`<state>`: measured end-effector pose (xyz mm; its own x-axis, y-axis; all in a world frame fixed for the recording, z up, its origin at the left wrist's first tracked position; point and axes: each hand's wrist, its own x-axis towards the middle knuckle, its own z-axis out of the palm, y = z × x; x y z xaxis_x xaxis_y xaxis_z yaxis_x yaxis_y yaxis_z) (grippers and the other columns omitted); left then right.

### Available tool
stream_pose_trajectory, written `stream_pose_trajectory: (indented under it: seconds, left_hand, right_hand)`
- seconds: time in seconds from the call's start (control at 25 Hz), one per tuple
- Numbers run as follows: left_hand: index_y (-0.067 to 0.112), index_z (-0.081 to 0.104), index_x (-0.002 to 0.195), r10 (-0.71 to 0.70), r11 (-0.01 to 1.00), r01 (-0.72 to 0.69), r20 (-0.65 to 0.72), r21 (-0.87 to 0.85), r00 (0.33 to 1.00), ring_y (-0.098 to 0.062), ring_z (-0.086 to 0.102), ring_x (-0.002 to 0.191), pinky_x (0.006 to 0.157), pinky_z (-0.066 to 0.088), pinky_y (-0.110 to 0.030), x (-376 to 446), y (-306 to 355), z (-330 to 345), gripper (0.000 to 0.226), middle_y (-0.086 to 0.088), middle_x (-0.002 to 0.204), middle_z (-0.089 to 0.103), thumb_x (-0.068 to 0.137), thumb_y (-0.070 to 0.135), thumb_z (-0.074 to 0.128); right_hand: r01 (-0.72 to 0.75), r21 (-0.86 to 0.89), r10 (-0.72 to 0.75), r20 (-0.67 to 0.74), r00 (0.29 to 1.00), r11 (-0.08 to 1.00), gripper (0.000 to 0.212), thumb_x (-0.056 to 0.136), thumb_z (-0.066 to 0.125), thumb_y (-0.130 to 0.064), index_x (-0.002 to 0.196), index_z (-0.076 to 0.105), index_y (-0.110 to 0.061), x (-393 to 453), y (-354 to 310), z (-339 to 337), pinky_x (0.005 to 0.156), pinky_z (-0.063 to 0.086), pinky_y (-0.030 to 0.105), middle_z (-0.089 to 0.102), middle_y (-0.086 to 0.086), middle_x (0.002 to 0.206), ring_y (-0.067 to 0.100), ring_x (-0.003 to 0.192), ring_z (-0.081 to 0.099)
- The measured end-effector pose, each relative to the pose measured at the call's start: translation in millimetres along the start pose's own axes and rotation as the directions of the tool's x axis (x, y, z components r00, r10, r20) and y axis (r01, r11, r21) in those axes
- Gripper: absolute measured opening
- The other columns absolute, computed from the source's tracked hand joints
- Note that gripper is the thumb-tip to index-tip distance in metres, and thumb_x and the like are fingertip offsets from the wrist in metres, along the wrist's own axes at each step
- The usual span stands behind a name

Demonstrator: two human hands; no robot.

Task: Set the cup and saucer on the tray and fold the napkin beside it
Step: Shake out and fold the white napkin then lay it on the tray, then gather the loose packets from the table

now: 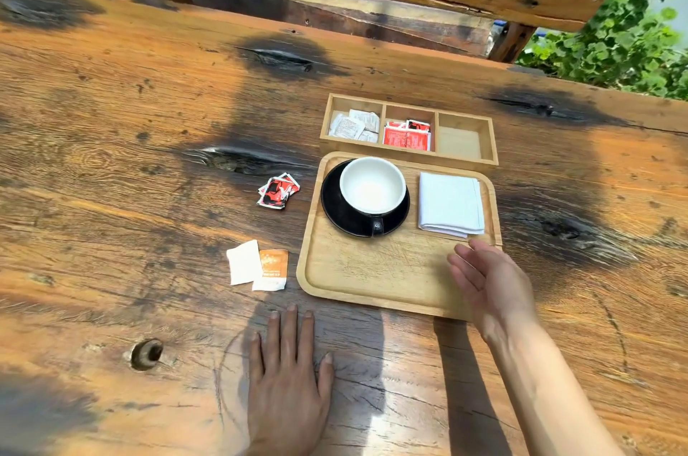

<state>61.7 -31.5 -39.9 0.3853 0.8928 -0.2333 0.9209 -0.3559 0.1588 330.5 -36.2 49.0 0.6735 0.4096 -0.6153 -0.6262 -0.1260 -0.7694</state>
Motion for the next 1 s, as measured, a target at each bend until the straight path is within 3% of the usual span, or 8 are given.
stream_pose_trajectory:
  seconds: [0.12,0.24,0.32,0.4,0.52,0.6,0.8,1.0]
  left_hand:
    - [0.012,0.051,0.138,-0.009,1.000,0.010,0.026,-0.024,1.000,-0.032,0.037,0.137,0.114,0.008,-0.045,-2,1,-10,0.069,-0.012,0.145,0.049,0.095,0.050,0.013]
    - [0.014,0.060,0.130,0.028,0.999,-0.028,0.007,-0.029,1.000,-0.031,0.053,0.127,0.111,0.020,-0.045,-2,0,-19,0.059,-0.009,0.137,0.058,0.087,0.046,0.036]
    - [0.018,0.064,0.124,0.043,0.995,-0.046,-0.029,-0.093,0.999,-0.027,0.059,0.121,0.104,0.042,-0.045,2,-5,-27,0.050,-0.005,0.132,0.063,0.083,0.042,0.049]
    - [0.020,0.063,0.122,0.040,0.979,-0.050,-0.054,-0.199,0.998,-0.026,0.060,0.119,0.096,0.050,-0.044,8,-13,-35,0.042,-0.004,0.131,0.062,0.083,0.035,0.061]
    - [0.024,0.051,0.133,-0.005,0.968,-0.019,-0.098,-0.248,0.995,-0.024,0.040,0.136,0.109,0.037,-0.042,25,-31,-45,0.041,-0.001,0.147,0.044,0.093,0.035,0.046]
    - [0.025,0.044,0.137,-0.035,0.973,0.004,-0.129,-0.230,0.991,-0.022,0.029,0.142,0.114,0.026,-0.040,37,-43,-49,0.042,0.000,0.153,0.035,0.096,0.035,0.039]
    - [0.026,0.038,0.139,-0.047,0.985,0.026,-0.120,-0.172,0.992,-0.026,0.025,0.142,0.117,0.019,-0.041,59,-56,-54,0.045,-0.004,0.154,0.031,0.096,0.037,0.038]
    - [0.028,0.036,0.140,-0.036,0.991,0.024,-0.096,-0.132,0.995,-0.033,0.033,0.137,0.115,0.022,-0.044,86,-56,-57,0.046,-0.009,0.150,0.034,0.095,0.036,0.044]
  right_hand:
    - [0.148,-0.129,-0.137,0.096,0.986,0.980,0.014,0.093,0.053,-0.012,0.096,0.067,-0.015,-15,-1,35,0.068,0.058,0.024,0.072,0.010,0.098,0.018,0.081,0.072]
    - [0.372,-0.377,-0.298,0.241,0.924,0.848,0.017,0.091,0.053,-0.016,0.094,0.068,-0.025,-29,5,74,0.080,0.055,0.034,0.074,0.001,0.094,0.017,0.089,0.070]
    - [0.533,-0.547,-0.395,0.359,0.846,0.645,0.017,0.089,0.054,-0.023,0.095,0.068,-0.029,-34,11,97,0.086,0.053,0.037,0.073,-0.008,0.097,0.012,0.093,0.067]
    - [0.670,-0.649,-0.468,0.495,0.732,0.362,0.020,0.090,0.052,-0.025,0.103,0.067,-0.031,-36,15,117,0.087,0.050,0.033,0.071,-0.012,0.104,0.007,0.097,0.064]
    - [0.772,-0.625,-0.453,0.725,0.519,-0.116,0.029,0.091,0.049,-0.021,0.117,0.062,-0.022,-32,24,149,0.083,0.046,0.033,0.068,-0.002,0.116,0.019,0.106,0.060]
    - [0.783,-0.527,-0.353,0.839,0.415,-0.330,0.034,0.089,0.050,-0.017,0.122,0.059,-0.016,-25,33,168,0.087,0.046,0.035,0.064,0.004,0.122,0.025,0.114,0.056]
    - [0.779,-0.446,-0.188,0.895,0.405,-0.441,0.044,0.091,0.050,-0.018,0.134,0.049,-0.012,-4,58,204,0.105,0.038,0.035,0.050,0.010,0.141,0.028,0.131,0.042]
    - [0.766,-0.437,-0.026,0.875,0.484,-0.472,0.049,0.094,0.045,-0.017,0.142,0.038,-0.016,25,74,237,0.106,0.038,0.042,0.038,0.011,0.150,0.032,0.136,0.035]
